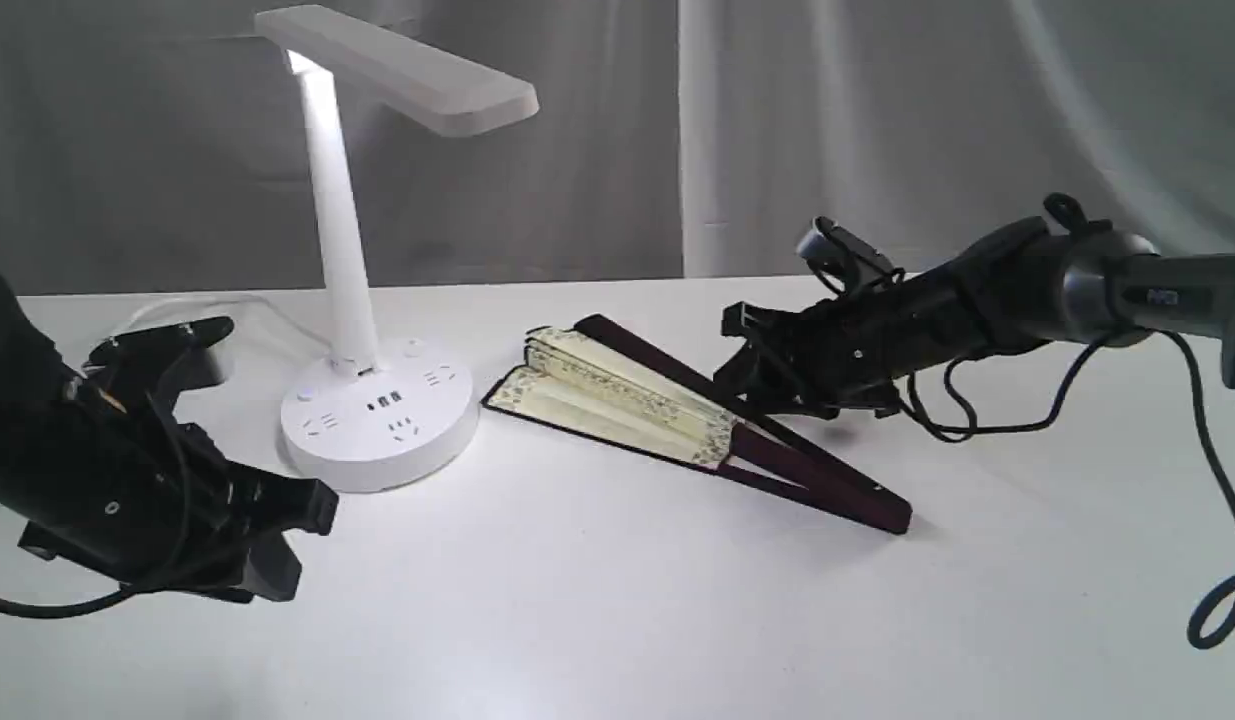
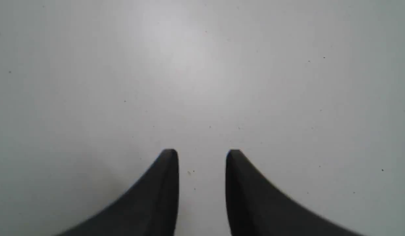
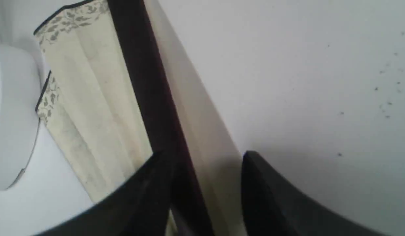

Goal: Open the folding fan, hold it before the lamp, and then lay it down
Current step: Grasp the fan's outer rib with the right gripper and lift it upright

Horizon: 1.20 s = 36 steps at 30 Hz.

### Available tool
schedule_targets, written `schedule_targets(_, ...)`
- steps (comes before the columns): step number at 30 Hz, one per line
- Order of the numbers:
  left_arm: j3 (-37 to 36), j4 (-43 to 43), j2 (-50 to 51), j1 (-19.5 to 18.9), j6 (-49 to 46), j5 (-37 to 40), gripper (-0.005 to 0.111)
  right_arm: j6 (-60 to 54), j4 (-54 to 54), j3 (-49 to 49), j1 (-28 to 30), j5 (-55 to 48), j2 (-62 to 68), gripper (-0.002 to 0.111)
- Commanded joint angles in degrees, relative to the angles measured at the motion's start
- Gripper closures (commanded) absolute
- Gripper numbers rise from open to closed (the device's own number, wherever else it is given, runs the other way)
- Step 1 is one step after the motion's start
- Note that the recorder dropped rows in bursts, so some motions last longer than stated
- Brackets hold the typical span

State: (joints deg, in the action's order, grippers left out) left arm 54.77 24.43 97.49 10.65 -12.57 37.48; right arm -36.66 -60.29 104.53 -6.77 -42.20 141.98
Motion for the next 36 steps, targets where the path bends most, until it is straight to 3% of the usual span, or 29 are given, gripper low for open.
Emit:
schedule_targets(1, 0.21, 0.52, -0.09, 0.33, -0.08, -0.06, 0.080, -0.42, 0.66, 0.23, 0.13, -1.74, 0.42, 0.072)
schedule_targets(15, 0.21, 0.66, -0.09, 0.33, -0.08, -0.07, 0.080, -0.42, -0.61, 0.23, 0.13, -5.91, 0.42, 0.074)
schedule_targets(24, 0.21, 0.66, -0.09, 0.33, -0.08, -0.07, 0.080, -0.42, -0.75, 0.23, 0.13, -7.83, 0.42, 0.108)
schedule_targets(29, 0.21, 0.66, -0.09, 0.33, -0.08, -0.07, 0.080, -0.42, -1.17, 0.23, 0.36, -8.71, 0.42, 0.108)
schedule_targets(36, 0.21, 0.79, -0.09, 0.33, -0.08, -0.07, 0.080, -2.96, -8.64, 0.23, 3.12, -18.29, 0.42, 0.108)
